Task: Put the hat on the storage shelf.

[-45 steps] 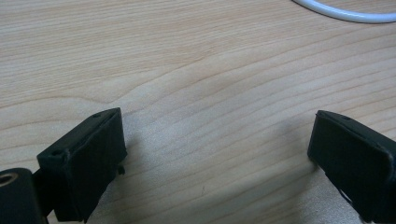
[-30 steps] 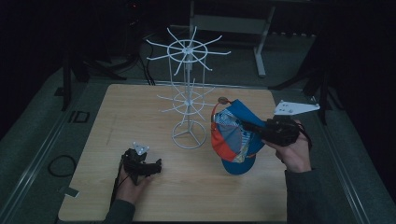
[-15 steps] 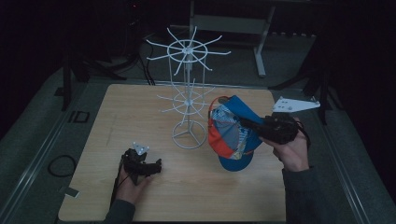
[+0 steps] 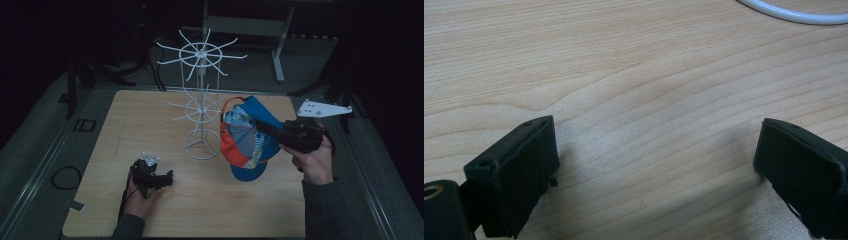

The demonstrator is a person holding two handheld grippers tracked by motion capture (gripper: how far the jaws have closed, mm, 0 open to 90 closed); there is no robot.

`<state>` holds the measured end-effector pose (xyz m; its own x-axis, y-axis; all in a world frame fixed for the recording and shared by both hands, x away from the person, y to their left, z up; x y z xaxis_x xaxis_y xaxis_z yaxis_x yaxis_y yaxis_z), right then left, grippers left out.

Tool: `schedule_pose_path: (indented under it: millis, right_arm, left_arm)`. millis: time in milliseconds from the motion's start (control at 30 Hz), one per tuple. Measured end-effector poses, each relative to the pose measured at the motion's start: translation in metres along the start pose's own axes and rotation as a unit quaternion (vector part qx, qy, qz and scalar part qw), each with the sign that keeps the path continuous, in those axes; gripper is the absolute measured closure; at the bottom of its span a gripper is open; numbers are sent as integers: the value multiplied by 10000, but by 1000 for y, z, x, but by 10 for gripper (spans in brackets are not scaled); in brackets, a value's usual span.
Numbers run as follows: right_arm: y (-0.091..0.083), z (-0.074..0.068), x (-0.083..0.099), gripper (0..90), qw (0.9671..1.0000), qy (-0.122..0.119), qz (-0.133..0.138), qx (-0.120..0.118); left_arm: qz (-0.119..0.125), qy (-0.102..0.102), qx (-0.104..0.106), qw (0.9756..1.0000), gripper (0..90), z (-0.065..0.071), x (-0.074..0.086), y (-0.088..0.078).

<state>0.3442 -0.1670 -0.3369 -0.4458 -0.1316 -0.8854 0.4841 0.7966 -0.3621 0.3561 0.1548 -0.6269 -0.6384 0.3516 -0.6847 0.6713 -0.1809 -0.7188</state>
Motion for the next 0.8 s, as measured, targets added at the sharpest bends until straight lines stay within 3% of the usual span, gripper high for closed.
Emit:
schedule_pose_path:
  millis: [400,800]
  right_arm:
    - [-6,-8,-11,867,9998,42,172,-61]
    - [-12,-20,-25,866,9994,-135,323,-82]
  left_arm:
    - [-5,5,2,10000,45,0,0,0]
    - [-6,10,0,10000,45,0,0,0]
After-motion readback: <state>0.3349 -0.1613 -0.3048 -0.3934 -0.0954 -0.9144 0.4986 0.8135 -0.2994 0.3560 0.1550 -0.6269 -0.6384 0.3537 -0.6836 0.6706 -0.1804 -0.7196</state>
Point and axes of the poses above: each handheld gripper's, and its own axes: y roughly forward along the jaws, x roughly out of its underside, z roughly to its right, the point moved 8 cm from there along y, roughly forward along the jaws, and after that the axes turned 11 degrees about y, right-handed, at the moved point
